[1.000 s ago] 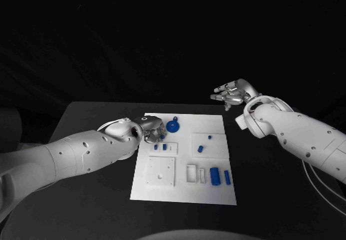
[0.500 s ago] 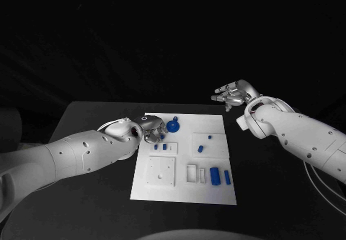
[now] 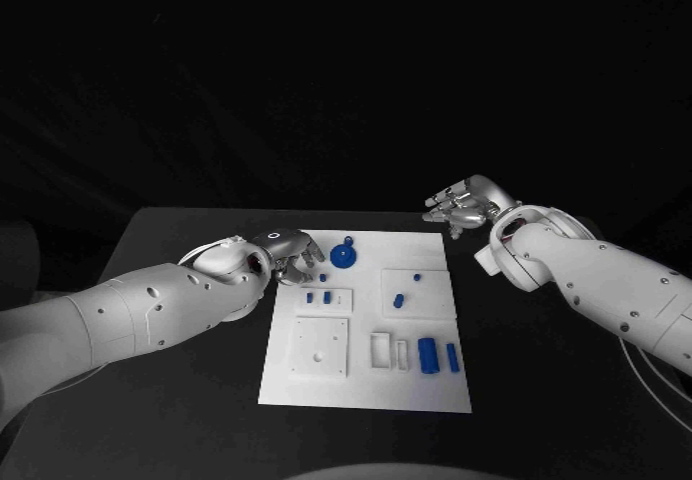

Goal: Assemble the parts on the task board

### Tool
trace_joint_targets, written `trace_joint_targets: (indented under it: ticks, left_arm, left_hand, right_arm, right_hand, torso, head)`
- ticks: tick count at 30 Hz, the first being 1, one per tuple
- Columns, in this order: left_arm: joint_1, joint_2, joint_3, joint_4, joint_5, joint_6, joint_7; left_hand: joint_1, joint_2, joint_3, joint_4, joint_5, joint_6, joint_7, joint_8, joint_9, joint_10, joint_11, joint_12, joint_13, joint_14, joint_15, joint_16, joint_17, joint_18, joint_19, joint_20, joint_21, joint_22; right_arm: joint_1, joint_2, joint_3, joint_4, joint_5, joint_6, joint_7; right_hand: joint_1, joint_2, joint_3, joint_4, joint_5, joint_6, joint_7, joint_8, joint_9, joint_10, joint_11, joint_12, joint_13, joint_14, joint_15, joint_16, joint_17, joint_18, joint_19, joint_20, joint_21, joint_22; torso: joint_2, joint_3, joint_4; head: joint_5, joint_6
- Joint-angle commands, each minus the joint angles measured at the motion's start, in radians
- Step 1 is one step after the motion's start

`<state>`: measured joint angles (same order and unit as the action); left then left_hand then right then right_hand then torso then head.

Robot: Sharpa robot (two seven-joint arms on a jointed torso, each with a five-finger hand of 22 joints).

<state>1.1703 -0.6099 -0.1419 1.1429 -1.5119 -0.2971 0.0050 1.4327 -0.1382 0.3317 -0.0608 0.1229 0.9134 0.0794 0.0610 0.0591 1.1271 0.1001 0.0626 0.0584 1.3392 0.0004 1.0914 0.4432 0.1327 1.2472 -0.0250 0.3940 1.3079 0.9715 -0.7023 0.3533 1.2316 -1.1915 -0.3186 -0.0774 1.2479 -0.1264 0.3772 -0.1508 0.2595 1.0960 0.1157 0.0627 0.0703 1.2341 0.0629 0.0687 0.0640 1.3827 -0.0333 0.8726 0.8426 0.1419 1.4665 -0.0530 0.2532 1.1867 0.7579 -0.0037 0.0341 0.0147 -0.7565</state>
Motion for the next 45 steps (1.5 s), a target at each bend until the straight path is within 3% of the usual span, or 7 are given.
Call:
trace_joint_targets:
  ticks: [1,6,9,19,22,30,45]
  left_arm:
    - [0.002,-0.015,0.014,0.009,0.036,-0.008,-0.007]
    - [0.009,-0.040,0.040,0.011,0.166,-0.091,0.041]
    - [0.011,-0.050,0.056,0.014,0.300,-0.157,0.093]
    - [0.035,-0.067,0.083,0.029,0.883,-0.226,0.219]
    - [0.040,-0.073,0.084,0.038,0.985,-0.211,0.238]
    - [0.044,-0.081,0.086,0.052,1.076,-0.179,0.257]
    - [0.044,-0.085,0.086,0.055,1.112,-0.162,0.259]
  left_hand:
    - [0.014,0.001,-0.001,-0.006,0.004,0.037,0.008,-0.001,0.001,-0.008,-0.001,-0.005,0.000,-0.007,-0.002,-0.005,-0.005,0.007,-0.003,0.006,-0.006,0.020]
    - [0.014,0.026,0.034,-0.009,0.010,0.169,0.041,0.024,0.010,0.084,-0.026,0.008,0.002,-0.064,-0.015,-0.098,-0.051,0.000,-0.055,0.002,-0.034,0.016]
    - [0.004,0.031,0.015,-0.015,0.018,0.207,0.033,-0.001,0.007,0.131,-0.034,-0.001,0.001,-0.056,-0.029,-0.203,-0.100,-0.028,-0.080,-0.014,-0.078,-0.006]
    - [-0.026,0.054,0.000,-0.018,0.023,0.197,0.044,0.002,0.006,0.096,-0.020,-0.003,0.000,-0.115,0.006,-0.516,-0.211,-0.054,-0.150,0.012,-0.240,-0.109]
    - [-0.033,0.063,-0.005,-0.021,0.023,0.192,0.048,0.002,0.006,0.089,-0.013,-0.003,0.000,-0.096,0.026,-0.704,-0.277,-0.058,-0.163,0.031,-0.323,-0.184]
    - [-0.037,0.082,-0.013,-0.033,0.022,0.185,0.048,0.000,0.005,0.081,-0.003,-0.007,-0.002,-0.020,0.049,-1.007,-0.325,-0.053,-0.205,0.063,-0.326,-0.369]
    - [-0.041,0.087,-0.033,-0.043,0.019,0.191,0.048,0.003,0.006,0.082,-0.006,-0.003,0.000,-0.023,0.054,-1.028,-0.309,-0.060,-0.188,0.060,-0.326,-0.461]
  right_arm:
    - [-0.016,-0.014,0.000,0.026,-0.161,0.080,0.016]
    - [-0.047,-0.033,0.000,0.061,-0.340,0.106,0.005]
    - [-0.067,-0.038,0.000,0.075,-0.427,0.104,-0.009]
    - [-0.110,-0.030,-0.021,0.102,-0.639,0.081,-0.084]
    - [-0.116,-0.026,-0.036,0.109,-0.674,0.078,-0.098]
    - [-0.121,-0.010,-0.070,0.113,-0.721,0.074,-0.121]
    - [-0.122,0.020,-0.111,0.089,-0.785,0.052,-0.168]
  right_hand:
    - [0.007,-0.002,0.037,-0.023,-0.007,0.016,-0.002,0.001,0.000,0.010,-0.003,-0.006,-0.001,0.009,0.001,0.007,0.002,0.023,0.038,0.000,0.011,0.006]
    - [0.001,-0.004,0.095,-0.056,-0.037,0.042,-0.009,0.001,0.001,0.026,-0.008,-0.008,-0.002,0.012,-0.002,0.010,0.003,0.019,0.036,-0.003,0.023,0.016]
    - [-0.002,-0.007,0.117,-0.061,-0.059,0.049,-0.011,0.000,0.000,0.032,-0.010,-0.008,-0.002,0.014,-0.003,0.011,0.003,0.015,0.035,-0.004,0.027,0.020]
    - [-0.012,-0.052,0.194,-0.046,-0.144,0.054,-0.012,0.001,-0.001,0.021,-0.007,-0.008,-0.002,0.022,-0.001,0.008,-0.001,0.005,0.037,-0.004,0.035,0.021]
    - [-0.010,-0.069,0.214,-0.038,-0.152,0.055,-0.012,0.001,-0.001,0.020,-0.006,-0.008,-0.002,0.025,0.000,0.007,-0.004,0.005,0.037,-0.003,0.040,0.019]
    - [-0.009,-0.087,0.224,-0.029,-0.163,0.051,-0.011,0.001,-0.001,0.017,-0.004,-0.008,-0.002,0.028,0.003,0.005,-0.007,0.006,0.038,0.000,0.047,0.016]
    - [-0.010,-0.101,0.263,-0.018,-0.189,0.054,-0.012,0.000,-0.001,0.018,-0.005,-0.008,-0.002,0.035,0.005,0.004,-0.012,0.006,0.039,0.002,0.066,0.009]
  torso:
    - [-0.001,-0.0009,0.0001]
    - [-0.001,-0.0016,-0.0003]
    - [-0.001,-0.0018,-0.0002]
    - [0.002,-0.0005,0.0013]
    - [0.002,-0.0010,0.0014]
    - [0.001,-0.0024,0.0022]
    - [0.002,-0.0018,0.0017]
  head:
    - [-0.011,0.007]
    - [-0.020,0.014]
    - [-0.027,0.019]
    - [-0.027,0.025]
    - [-0.027,0.025]
    - [-0.024,0.022]
    - [-0.020,0.019]
